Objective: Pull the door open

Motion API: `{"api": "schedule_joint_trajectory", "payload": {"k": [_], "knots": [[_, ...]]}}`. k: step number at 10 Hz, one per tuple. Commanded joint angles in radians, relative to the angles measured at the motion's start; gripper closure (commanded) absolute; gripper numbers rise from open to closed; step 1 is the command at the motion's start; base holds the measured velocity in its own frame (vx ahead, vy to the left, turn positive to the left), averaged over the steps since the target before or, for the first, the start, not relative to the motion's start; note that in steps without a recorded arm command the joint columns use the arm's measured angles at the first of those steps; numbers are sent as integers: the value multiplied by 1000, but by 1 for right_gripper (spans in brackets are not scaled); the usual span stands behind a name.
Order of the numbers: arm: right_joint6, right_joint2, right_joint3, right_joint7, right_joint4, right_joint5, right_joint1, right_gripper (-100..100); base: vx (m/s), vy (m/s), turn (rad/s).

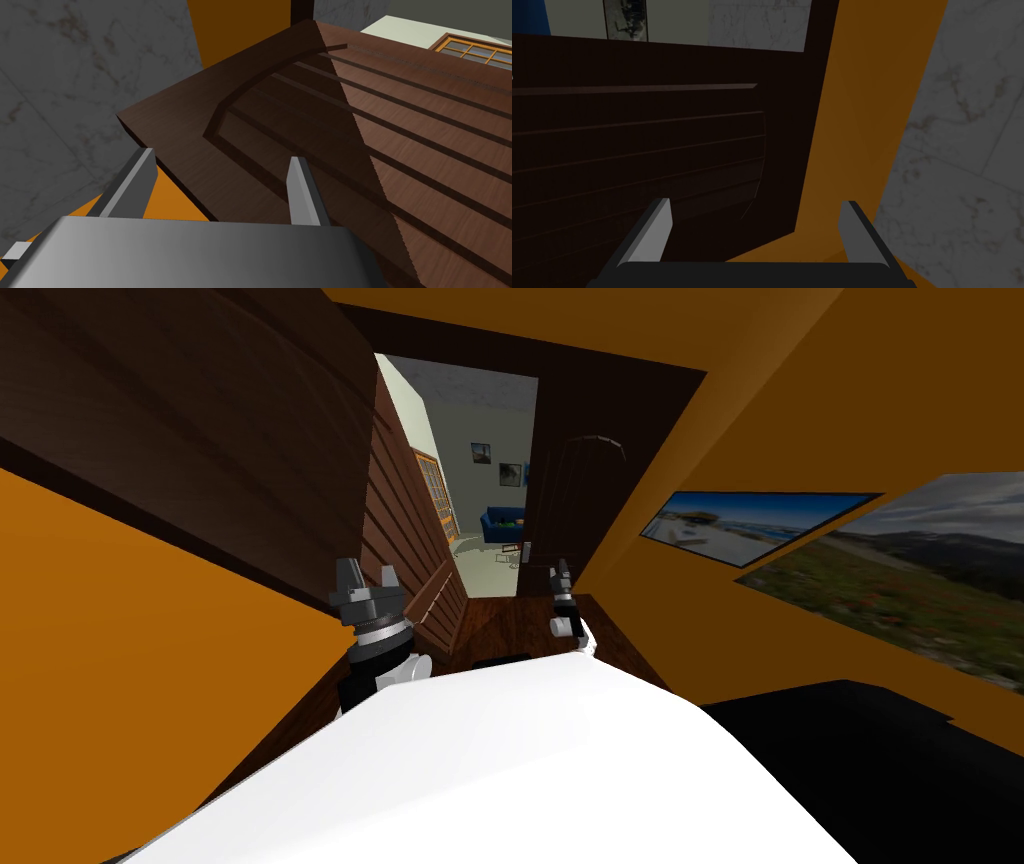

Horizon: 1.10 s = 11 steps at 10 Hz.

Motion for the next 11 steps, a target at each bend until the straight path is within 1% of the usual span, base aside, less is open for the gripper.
{"api": "schedule_joint_trajectory", "payload": {"k": [1,2,3,5,6,8,9,10,11], "knots": [[-3,-5,-1,-5,48,-1,-21,-100,63,-15,11],[-2,-9,-3,-9,74,-3,-42,-100,81,-9,22],[-2,-9,-3,-9,86,-3,-42,-100,59,-10,7],[-2,-19,-7,-18,149,-7,-84,-100,61,-6,13],[-2,-19,-7,-18,164,-7,-84,-100,59,-12,9],[-2,-29,-11,-28,235,-10,-126,-100,78,-10,15],[-2,-29,-11,-28,243,-10,-126,-100,57,-8,9],[-1,-34,-13,-32,281,-12,-148,-100,58,-8,6],[-1,-39,-15,-37,308,-14,-169,-100,85,-2,20]]}}
